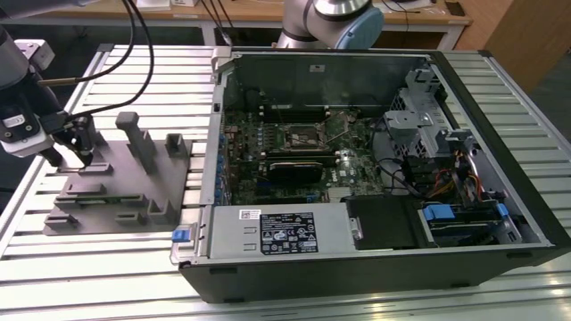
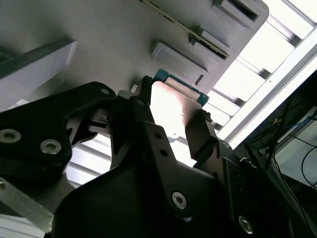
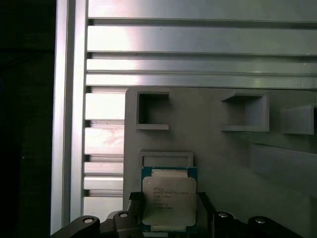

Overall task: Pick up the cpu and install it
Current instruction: 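Pick up the cpu and move it towards the insertion slot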

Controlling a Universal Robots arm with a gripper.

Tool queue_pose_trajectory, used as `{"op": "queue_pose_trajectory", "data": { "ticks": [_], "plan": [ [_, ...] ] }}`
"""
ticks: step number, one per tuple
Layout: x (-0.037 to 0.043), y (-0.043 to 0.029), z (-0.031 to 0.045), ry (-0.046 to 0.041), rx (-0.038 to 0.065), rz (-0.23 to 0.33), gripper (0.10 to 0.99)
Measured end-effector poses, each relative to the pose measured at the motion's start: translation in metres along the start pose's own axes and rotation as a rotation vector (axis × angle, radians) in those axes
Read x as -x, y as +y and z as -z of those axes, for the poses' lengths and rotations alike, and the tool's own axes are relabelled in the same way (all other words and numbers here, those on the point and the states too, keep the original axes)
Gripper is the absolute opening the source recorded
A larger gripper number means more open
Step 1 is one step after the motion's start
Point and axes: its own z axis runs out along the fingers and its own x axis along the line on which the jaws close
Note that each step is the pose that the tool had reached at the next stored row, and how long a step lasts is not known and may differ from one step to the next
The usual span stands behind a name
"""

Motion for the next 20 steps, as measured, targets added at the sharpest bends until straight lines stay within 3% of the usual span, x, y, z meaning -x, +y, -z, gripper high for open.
{"op": "queue_pose_trajectory", "data": {
  "ticks": [20],
  "plan": [
    [0.0001,0.0008,0.0228,0.0,0.0,0.0,0.529]
  ]
}}
